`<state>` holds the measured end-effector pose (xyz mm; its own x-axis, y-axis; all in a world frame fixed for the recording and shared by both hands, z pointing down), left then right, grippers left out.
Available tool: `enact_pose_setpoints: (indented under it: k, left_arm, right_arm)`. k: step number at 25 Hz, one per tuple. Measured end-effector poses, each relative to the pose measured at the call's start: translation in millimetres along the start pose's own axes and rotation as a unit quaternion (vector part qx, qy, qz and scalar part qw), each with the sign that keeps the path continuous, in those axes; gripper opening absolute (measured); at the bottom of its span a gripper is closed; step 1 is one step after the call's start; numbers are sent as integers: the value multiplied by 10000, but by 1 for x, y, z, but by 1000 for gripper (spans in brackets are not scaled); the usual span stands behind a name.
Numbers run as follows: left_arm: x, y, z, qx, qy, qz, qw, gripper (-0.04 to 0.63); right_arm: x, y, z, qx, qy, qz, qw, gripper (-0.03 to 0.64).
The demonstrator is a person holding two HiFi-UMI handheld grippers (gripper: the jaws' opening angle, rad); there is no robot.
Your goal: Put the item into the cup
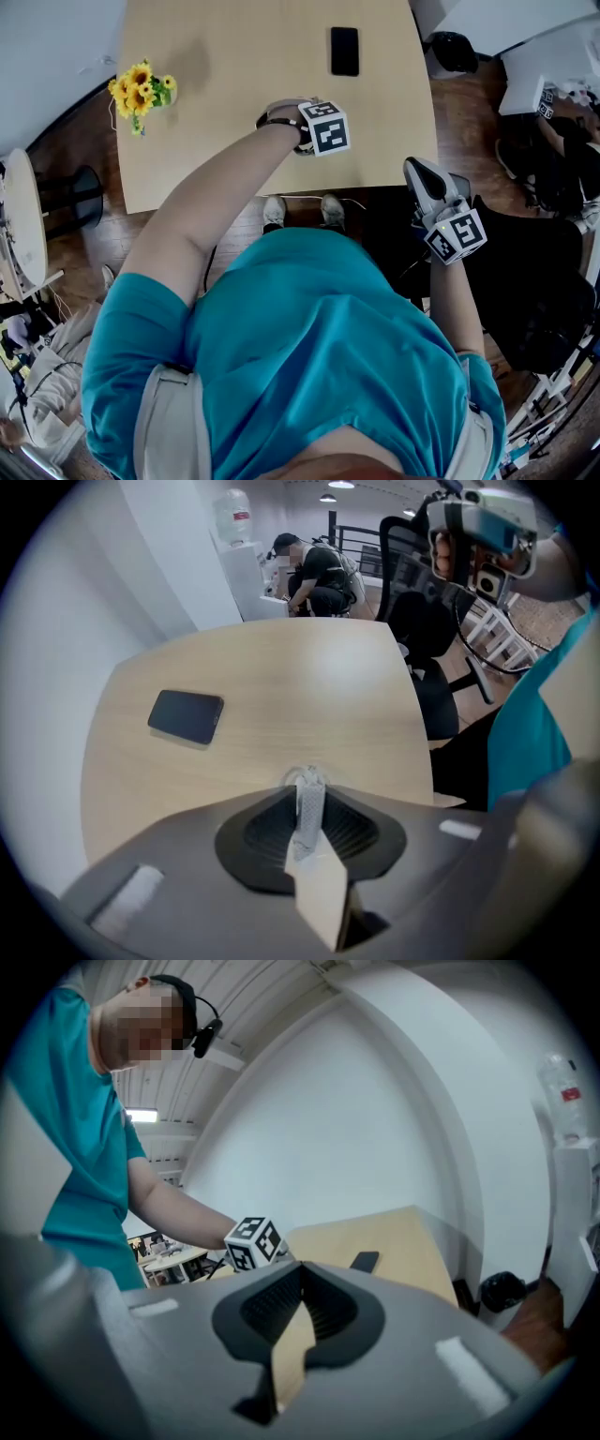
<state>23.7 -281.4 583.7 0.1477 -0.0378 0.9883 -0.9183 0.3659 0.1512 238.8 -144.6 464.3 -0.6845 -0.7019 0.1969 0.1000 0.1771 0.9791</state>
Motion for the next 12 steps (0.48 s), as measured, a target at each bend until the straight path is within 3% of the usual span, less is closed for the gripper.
enact_pose_setpoints:
  k: [8, 12]
  left_arm:
    - [-26, 14, 2, -548, 127, -660, 9962, 172]
    - [-36, 23, 2, -607, 125, -1029, 9928, 250]
  right_arm:
    - [5, -6, 1, -5, -59, -98, 9999, 2]
    - [10, -8, 4, -36, -119, -123, 9998, 2]
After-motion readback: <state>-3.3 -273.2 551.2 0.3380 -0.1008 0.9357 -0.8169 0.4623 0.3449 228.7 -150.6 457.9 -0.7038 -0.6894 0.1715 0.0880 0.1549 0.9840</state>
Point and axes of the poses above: the fingertips, and each gripper's own axes: x forward along the fingers, z to its left, y out of its underside, the point moved 9 cm from there along -x, backward along the fingers, and after that the axes turned 14 degrees about -x, right-handed, at the moved point
